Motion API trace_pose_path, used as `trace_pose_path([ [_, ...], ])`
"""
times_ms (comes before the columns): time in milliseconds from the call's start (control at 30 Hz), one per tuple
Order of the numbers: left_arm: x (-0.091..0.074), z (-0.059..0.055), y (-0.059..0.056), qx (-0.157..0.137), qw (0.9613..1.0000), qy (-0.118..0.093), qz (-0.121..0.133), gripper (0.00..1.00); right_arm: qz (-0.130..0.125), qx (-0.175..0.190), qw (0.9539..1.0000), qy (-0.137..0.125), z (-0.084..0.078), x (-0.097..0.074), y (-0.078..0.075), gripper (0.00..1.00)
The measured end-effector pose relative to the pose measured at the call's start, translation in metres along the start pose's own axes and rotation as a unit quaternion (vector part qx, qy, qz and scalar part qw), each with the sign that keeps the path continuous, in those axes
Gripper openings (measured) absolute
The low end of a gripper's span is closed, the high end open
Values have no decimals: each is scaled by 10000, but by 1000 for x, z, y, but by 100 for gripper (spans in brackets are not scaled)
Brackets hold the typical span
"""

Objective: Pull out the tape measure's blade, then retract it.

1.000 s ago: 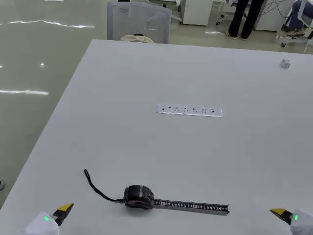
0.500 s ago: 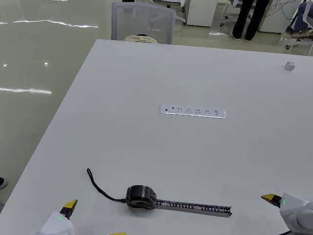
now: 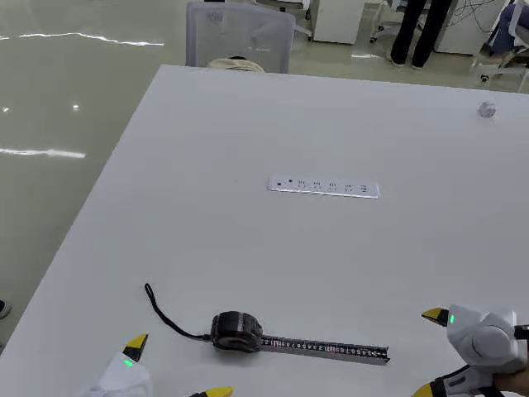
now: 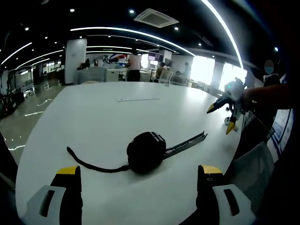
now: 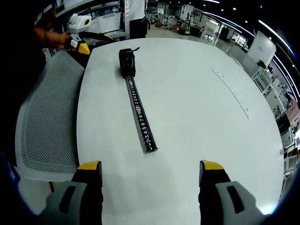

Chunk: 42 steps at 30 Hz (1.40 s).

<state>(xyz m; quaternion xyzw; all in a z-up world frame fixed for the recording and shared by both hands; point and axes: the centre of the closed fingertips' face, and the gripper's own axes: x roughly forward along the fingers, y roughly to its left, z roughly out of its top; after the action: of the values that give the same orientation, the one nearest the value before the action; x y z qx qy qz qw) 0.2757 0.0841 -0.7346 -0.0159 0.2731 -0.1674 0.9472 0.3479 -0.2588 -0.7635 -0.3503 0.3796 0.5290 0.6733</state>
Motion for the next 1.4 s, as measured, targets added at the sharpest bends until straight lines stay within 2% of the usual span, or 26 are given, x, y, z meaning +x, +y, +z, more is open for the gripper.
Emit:
trace_pose_path([
  [100,3,5,-3,92,9999,-11,97,100,86,-52,9999,97,-2,6,-1,87],
  [233,8,13,-9,-19,9999,-73,74,100,193,-134,9996,144,1,11,-1,84],
  [400,13,19,-16,119,9998,-116,113,100,299,-304,9987,280,1,18,0,81],
  [533,18,16,-20,205,9996,-80,163,100,380,-364,9980,340,3,23,1,79],
  [733,23,20,-25,191,9996,-102,183,100,515,-492,9966,410,7,28,0,72],
  [1033,31,24,-17,51,9993,-182,333,100,669,-585,9947,508,11,43,-1,66],
  [1133,34,20,-15,75,9991,-171,381,100,728,-632,9939,527,12,47,-1,63],
  [1267,37,16,-14,-68,9991,-147,389,100,810,-683,9926,589,10,53,-1,57],
  [1400,42,20,-9,0,9991,-162,401,100,856,-671,9919,648,7,57,-1,53],
])
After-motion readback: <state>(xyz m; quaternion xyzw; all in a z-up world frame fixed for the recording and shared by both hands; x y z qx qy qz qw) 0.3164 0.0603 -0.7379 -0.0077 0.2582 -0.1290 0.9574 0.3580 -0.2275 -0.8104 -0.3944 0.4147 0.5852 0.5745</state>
